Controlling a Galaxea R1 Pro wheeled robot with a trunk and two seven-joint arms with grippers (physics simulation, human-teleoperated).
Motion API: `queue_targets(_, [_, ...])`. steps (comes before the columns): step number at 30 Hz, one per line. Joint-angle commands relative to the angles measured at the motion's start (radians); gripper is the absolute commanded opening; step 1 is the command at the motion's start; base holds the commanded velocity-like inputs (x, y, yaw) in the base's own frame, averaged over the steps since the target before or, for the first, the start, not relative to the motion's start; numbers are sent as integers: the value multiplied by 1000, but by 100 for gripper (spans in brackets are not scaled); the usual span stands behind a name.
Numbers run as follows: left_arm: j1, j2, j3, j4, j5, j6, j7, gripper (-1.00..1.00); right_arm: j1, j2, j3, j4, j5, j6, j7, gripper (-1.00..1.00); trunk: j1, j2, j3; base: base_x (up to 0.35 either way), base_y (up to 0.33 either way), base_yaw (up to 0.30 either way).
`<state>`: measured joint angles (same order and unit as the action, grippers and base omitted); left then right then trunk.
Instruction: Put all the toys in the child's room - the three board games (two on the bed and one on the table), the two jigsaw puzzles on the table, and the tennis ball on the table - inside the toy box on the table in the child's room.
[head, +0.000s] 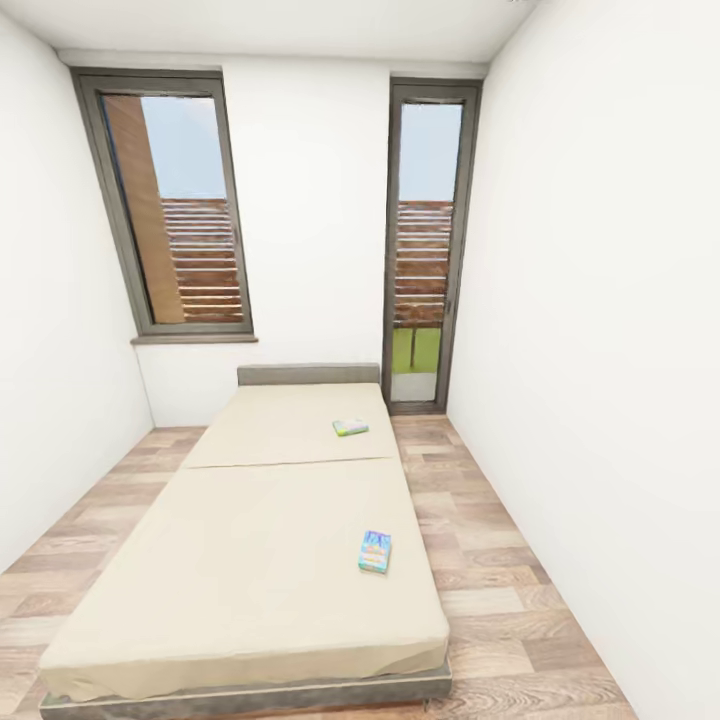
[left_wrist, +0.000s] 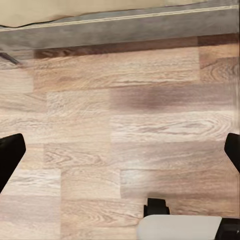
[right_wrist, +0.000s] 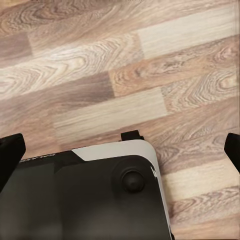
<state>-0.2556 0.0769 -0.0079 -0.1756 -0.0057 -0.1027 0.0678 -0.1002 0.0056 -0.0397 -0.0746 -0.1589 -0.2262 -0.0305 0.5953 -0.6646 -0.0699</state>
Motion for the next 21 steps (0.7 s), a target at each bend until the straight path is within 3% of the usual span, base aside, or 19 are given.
queue_targets(1, [-1,-1,0,1,-1,-3,3,100,-1,0,-3,1,-4,-4,0,100,0,-1,-2,45,0,-276])
queue_targets(4, [-1,-4,1,1,0,-3,4,100,-1,0,-4,1,-5,-4,0,100,0,-1,-2,26,0,-277])
queue_targets(15, [-1,-7,2,1,1,-2,4,100,-1,3,-3,1,0,-4,0,100,-42,76,33,4,0,-274])
queue_targets(21, [-1,-6,2,1,1,-2,4,100,-1,3,-1,1,2,-4,0,100,-65,118,52,0,0,-115])
